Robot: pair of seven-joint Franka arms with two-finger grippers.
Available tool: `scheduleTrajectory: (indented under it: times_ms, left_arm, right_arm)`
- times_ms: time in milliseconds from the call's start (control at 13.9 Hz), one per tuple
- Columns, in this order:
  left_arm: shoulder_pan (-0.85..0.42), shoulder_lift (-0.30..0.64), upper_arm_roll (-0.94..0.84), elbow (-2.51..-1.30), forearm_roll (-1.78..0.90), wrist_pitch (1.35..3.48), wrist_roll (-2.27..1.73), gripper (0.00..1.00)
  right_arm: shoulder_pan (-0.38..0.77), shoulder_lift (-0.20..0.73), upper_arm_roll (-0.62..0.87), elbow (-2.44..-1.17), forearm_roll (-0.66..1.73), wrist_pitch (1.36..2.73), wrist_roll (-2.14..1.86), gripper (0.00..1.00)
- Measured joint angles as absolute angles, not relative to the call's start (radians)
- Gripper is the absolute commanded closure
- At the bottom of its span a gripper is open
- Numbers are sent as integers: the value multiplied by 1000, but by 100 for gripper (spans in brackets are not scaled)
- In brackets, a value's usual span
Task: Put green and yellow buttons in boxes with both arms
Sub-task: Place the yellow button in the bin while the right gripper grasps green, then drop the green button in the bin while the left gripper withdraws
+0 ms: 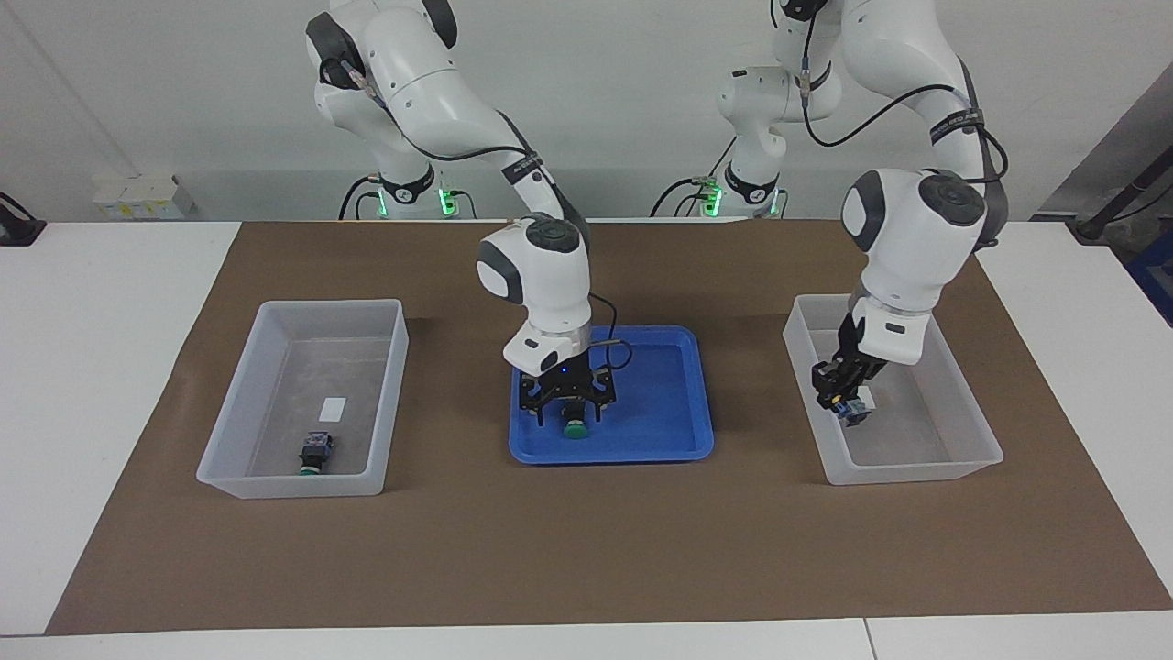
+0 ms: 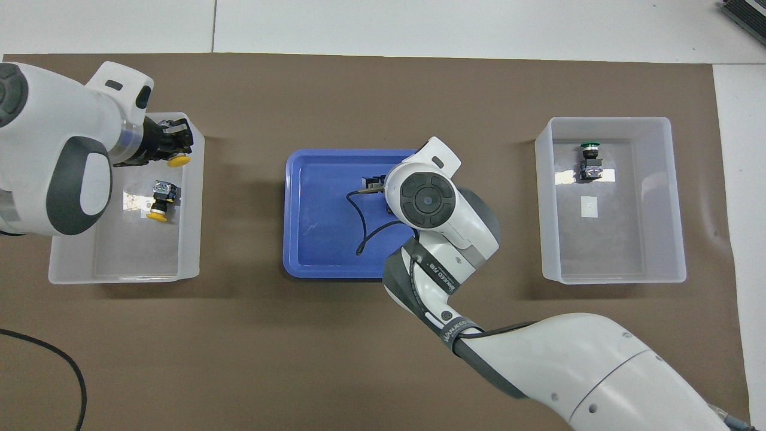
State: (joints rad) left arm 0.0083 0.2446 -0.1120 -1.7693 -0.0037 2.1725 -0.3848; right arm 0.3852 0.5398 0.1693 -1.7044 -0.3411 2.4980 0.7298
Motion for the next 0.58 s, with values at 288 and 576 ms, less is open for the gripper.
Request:
scheduleTrajectory:
  times_ms: [288, 576]
  left_arm:
    - [122, 244, -110, -1776, -4, 2138, -131, 100]
    - [201, 230, -109, -1834, -4, 2146, 47, 100]
  right_arm:
    - [393, 541, 169, -1734, -392, 2497, 734, 100]
    - [392, 541, 168, -1736, -432, 2506, 738, 100]
